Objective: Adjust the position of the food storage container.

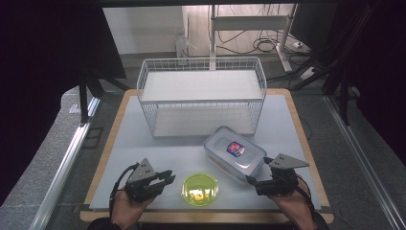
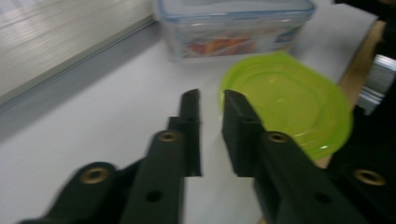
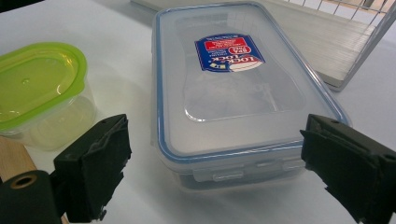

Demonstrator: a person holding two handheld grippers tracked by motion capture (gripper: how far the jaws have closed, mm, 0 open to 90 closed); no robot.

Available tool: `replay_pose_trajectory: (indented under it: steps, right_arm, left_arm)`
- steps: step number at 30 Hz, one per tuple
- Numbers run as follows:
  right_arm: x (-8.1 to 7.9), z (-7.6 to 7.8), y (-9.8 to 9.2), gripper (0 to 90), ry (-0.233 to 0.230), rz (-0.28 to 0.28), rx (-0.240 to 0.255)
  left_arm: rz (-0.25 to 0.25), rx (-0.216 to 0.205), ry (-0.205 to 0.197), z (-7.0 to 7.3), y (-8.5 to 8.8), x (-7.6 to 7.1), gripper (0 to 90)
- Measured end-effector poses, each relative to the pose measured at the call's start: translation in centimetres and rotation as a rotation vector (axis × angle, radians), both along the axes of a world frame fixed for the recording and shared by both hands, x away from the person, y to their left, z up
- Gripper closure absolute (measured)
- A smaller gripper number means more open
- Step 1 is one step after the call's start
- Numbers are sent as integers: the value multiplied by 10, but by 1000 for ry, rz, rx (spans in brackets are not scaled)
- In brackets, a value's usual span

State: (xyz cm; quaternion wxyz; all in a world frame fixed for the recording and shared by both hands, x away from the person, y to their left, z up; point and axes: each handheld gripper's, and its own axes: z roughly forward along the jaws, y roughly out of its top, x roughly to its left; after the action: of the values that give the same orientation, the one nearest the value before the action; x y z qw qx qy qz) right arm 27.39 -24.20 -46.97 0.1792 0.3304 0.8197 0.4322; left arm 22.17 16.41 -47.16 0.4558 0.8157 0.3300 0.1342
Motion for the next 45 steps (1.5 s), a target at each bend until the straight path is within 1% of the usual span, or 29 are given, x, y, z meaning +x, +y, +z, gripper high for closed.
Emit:
replay_pose_trajectory:
  steps: [2, 4, 7, 9, 10, 11, 13, 14, 15, 16, 17, 19, 21, 25, 26, 28, 30, 31, 33, 34, 35, 38, 39, 42, 43, 44, 45]
  right_arm:
    - [0, 0, 0, 88, -3, -4, -6]
    - [0, 1, 0, 92, -8, -8, -12]
    - [-1, 1, 0, 94, -16, -12, -24]
    - [-1, 1, 0, 94, -15, -15, -24]
    - [-1, 1, 0, 95, -14, -16, -26]
    - [-1, 1, 0, 99, -14, -15, -29]
    - [-1, 1, 0, 100, -14, -16, -35]
    - [-1, 1, 0, 101, -14, -16, -35]
    - [-1, 1, 0, 102, -14, -16, -34]
    - [-1, 1, 0, 102, -14, -16, -33]
    - [-1, 1, 0, 103, -13, -15, -32]
    - [-2, 1, 0, 103, -18, -14, -32]
    - [-1, 1, 0, 104, -15, -13, -33]
    - [-1, 0, 0, 106, -8, -9, -36]
    - [-1, 0, 0, 106, -8, -9, -37]
    - [-1, 0, 1, 106, -8, -7, -38]
    - [-1, 0, 1, 108, -6, -3, -39]
    - [-1, -1, 1, 111, -2, 4, -40]
    - [-1, -1, 1, 113, -2, 6, -39]
    - [-1, -1, 2, 113, -3, 8, -41]
    - [-1, -1, 2, 114, -4, 8, -41]
    - [-1, -1, 1, 115, -4, 8, -38]
    - [-1, -1, 1, 115, -4, 8, -38]
    - [-1, -1, 1, 116, -4, 9, -39]
    - [-1, -1, 1, 117, -4, 9, -39]
    - [-1, -1, 1, 118, -1, 10, -40]
    - [-1, -1, 1, 118, -1, 11, -39]
  left_arm:
    - [-30, -2, 2, 2, -9, -3, 867]
    - [-64, 0, 11, 3, -18, -5, 897]
    - [-88, 17, 9, 4, -35, -10, 896]
    - [-122, 26, 5, 4, -46, -14, 898]
    - [-122, 26, 5, 4, -46, -14, 900]
    - [-152, 29, 3, 4, -58, -19, 900]
    - [-182, 30, 10, 3, -69, -22, 900]
    - [-182, 30, 10, 3, -69, -22, 900]
    - [-208, 39, 15, 0, -79, -24, 900]
    - [-208, 39, 15, 0, -79, -24, 900]
    - [-226, 35, 33, -4, -87, -24, 900]
    - [-247, 25, 58, -8, -94, -24, 900]
    - [-250, 41, 59, -11, -100, -25, 900]
    - [-243, 57, 82, -16, -105, -23, 900]
    - [-248, 45, 93, -17, -105, -23, 900]
    - [-252, 43, 97, -18, -106, -23, 900]
    - [-253, 49, 94, -18, -107, -23, 900]
    - [-251, 53, 109, -20, -110, -23, 900]
    - [-245, 81, 105, -22, -112, -23, 900]
    - [-234, 78, 108, -23, -112, -22, 900]
    - [-236, 81, 110, -23, -111, -21, 900]
    - [-217, 85, 103, -23, -109, -18, 900]
    - [-208, 78, 107, -23, -108, -17, 900]
    - [-183, 79, 111, -25, -103, -12, 900]
    - [-183, 79, 111, -25, -103, -12, 900]
    - [-164, 79, 114, -26, -99, -9, 900]
    - [-156, 81, 114, -26, -97, -7, 900]
